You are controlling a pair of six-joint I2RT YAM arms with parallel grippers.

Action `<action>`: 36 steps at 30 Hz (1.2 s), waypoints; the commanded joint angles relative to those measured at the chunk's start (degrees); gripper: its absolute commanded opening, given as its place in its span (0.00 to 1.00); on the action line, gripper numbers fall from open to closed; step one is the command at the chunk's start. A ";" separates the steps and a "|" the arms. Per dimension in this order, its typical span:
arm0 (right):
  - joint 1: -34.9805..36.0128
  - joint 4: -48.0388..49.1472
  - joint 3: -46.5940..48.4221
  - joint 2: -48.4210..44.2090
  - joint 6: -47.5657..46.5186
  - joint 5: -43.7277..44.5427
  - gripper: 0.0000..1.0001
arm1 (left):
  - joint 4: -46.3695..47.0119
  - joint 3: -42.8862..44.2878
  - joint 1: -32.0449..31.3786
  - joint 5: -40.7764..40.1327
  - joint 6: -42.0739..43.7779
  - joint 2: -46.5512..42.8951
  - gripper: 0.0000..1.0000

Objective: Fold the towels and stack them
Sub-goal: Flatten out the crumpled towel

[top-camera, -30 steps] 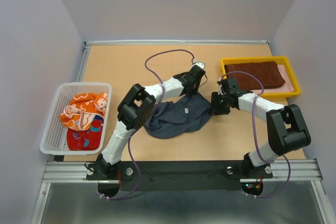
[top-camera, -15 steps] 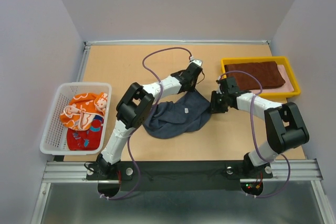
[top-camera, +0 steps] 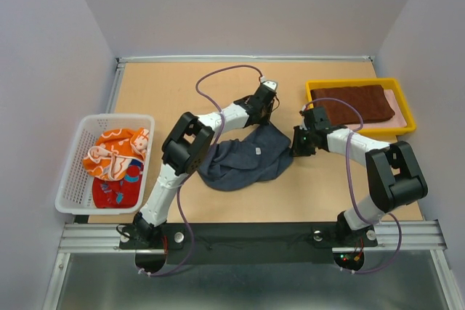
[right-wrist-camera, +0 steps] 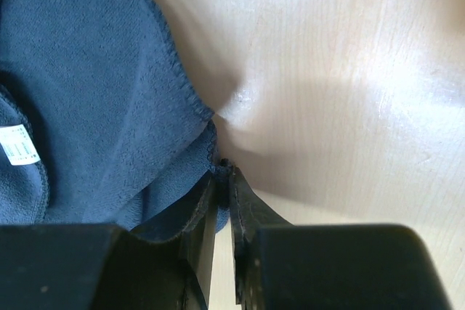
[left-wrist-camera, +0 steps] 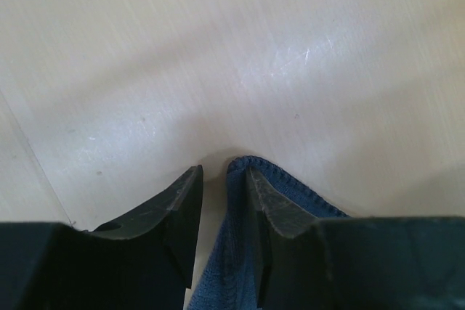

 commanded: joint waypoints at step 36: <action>0.23 -4.04 56.04 -10.43 -20.06 21.67 0.01 | 1.05 8.94 3.56 -15.02 19.55 -49.89 0.00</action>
